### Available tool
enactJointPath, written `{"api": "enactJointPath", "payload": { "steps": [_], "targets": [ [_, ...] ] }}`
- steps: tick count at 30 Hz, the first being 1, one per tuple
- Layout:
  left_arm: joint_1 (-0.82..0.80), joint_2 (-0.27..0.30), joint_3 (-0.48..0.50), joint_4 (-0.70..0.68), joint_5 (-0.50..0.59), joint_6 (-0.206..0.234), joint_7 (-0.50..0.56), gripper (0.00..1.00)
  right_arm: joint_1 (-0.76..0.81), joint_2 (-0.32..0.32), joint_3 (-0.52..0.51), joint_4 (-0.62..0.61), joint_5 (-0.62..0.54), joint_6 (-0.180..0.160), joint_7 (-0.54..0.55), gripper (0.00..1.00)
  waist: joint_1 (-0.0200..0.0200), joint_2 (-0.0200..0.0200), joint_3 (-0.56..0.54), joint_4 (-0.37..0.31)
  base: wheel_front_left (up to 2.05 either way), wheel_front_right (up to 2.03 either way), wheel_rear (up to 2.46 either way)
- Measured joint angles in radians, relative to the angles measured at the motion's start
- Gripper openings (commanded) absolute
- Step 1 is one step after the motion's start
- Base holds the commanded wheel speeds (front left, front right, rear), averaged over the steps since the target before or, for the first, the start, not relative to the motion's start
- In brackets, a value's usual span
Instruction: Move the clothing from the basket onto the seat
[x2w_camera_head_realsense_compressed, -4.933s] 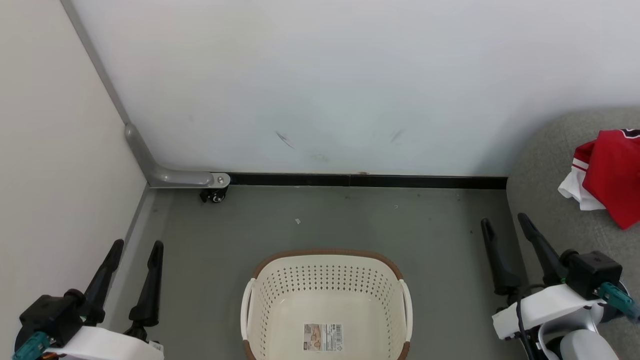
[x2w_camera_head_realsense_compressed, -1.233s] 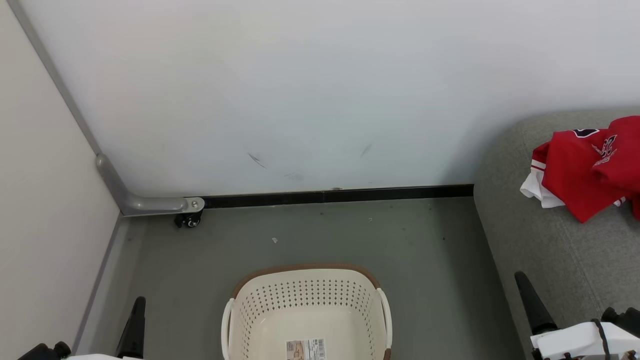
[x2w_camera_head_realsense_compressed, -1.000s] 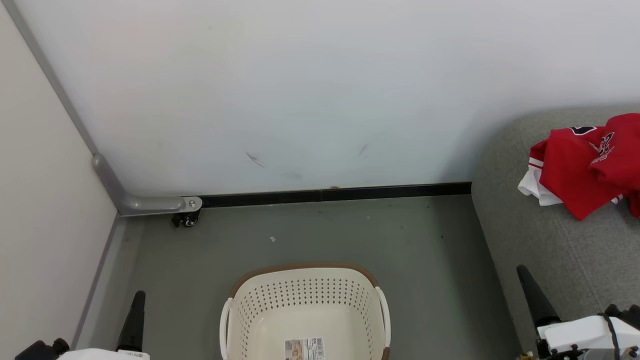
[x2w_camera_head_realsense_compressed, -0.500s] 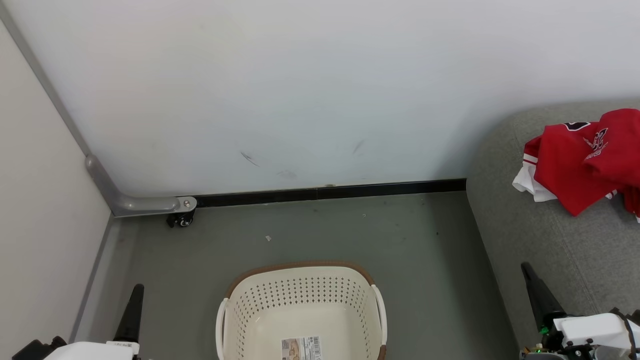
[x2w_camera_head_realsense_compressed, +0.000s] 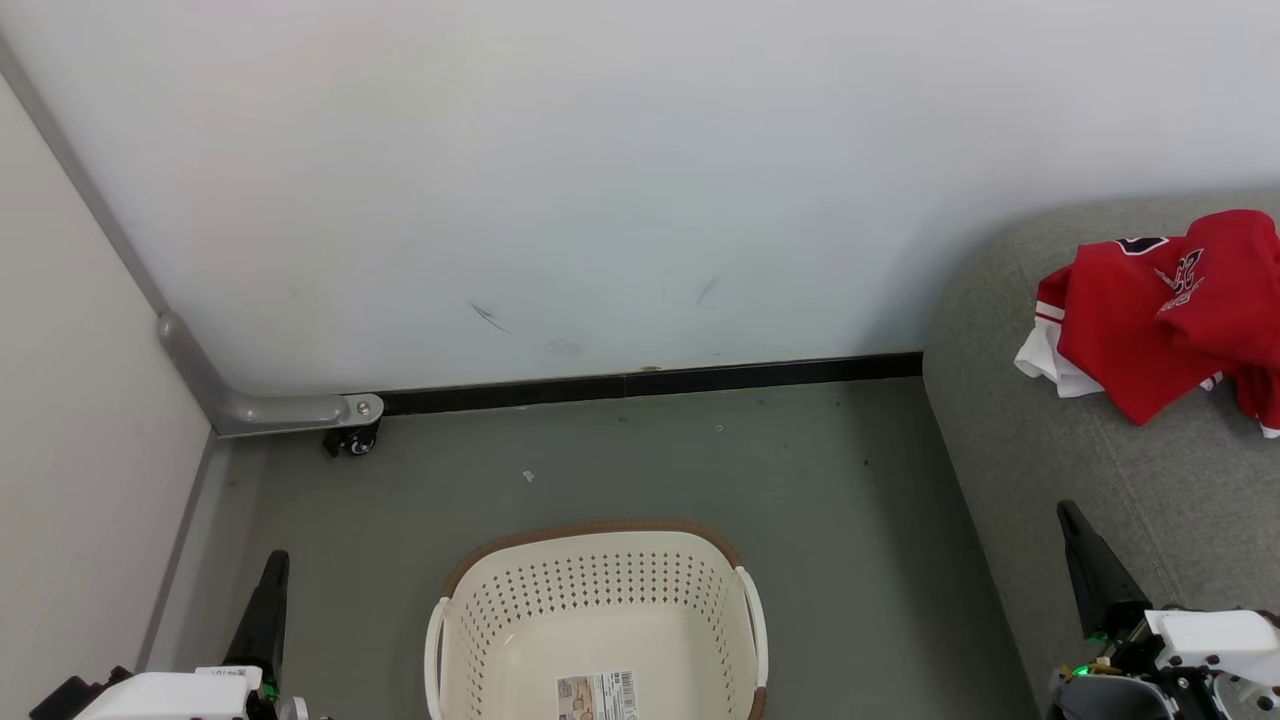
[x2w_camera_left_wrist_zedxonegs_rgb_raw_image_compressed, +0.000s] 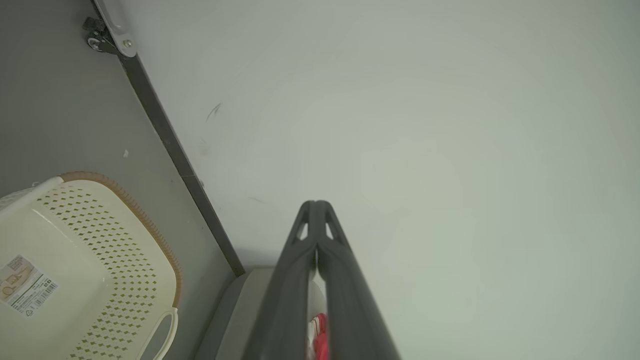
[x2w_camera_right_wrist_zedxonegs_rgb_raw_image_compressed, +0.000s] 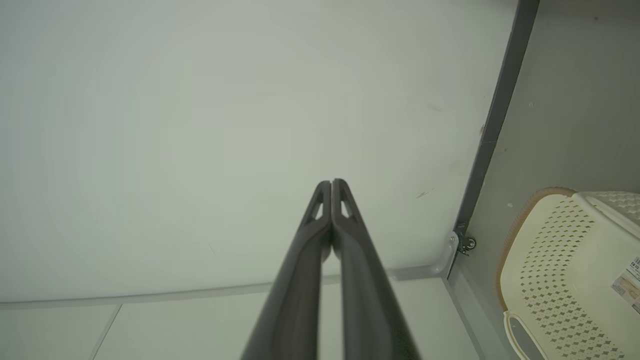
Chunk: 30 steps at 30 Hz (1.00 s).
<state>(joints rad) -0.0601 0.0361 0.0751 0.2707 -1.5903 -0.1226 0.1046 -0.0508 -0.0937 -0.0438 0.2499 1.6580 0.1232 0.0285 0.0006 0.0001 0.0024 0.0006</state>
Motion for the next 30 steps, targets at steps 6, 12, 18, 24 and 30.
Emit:
{"api": "enactJointPath", "payload": {
  "steps": [6,12,18,24,30],
  "targets": [
    [0.000,-0.002,0.004,0.002,-0.010,-0.001,0.001,0.00,0.000,-0.001,-0.001,0.008,0.016,0.000,0.002,0.00,0.0000,0.0000,0.000,0.000,0.00,0.00,0.00],
    [0.000,-0.002,0.004,0.002,-0.010,-0.001,0.001,0.00,0.000,-0.001,-0.002,0.009,0.016,0.000,0.002,0.00,0.0000,0.0000,0.000,0.000,0.00,0.00,0.00],
    [0.000,-0.002,0.004,0.002,-0.010,-0.001,0.001,0.00,0.000,-0.001,-0.002,0.009,0.016,0.000,0.002,0.00,-0.0001,0.0000,0.000,0.000,0.00,0.00,0.00],
    [0.000,-0.002,0.005,0.002,-0.010,-0.001,0.001,0.00,0.000,-0.001,-0.003,0.010,0.016,0.000,0.002,0.00,-0.0002,0.0000,0.000,0.000,0.00,0.00,0.00],
    [0.000,-0.002,0.005,0.002,-0.010,-0.001,0.001,0.00,0.000,-0.001,-0.004,0.010,0.016,0.000,0.005,0.00,-0.0002,0.0000,0.000,0.000,0.00,0.00,0.00]
  ]
}}
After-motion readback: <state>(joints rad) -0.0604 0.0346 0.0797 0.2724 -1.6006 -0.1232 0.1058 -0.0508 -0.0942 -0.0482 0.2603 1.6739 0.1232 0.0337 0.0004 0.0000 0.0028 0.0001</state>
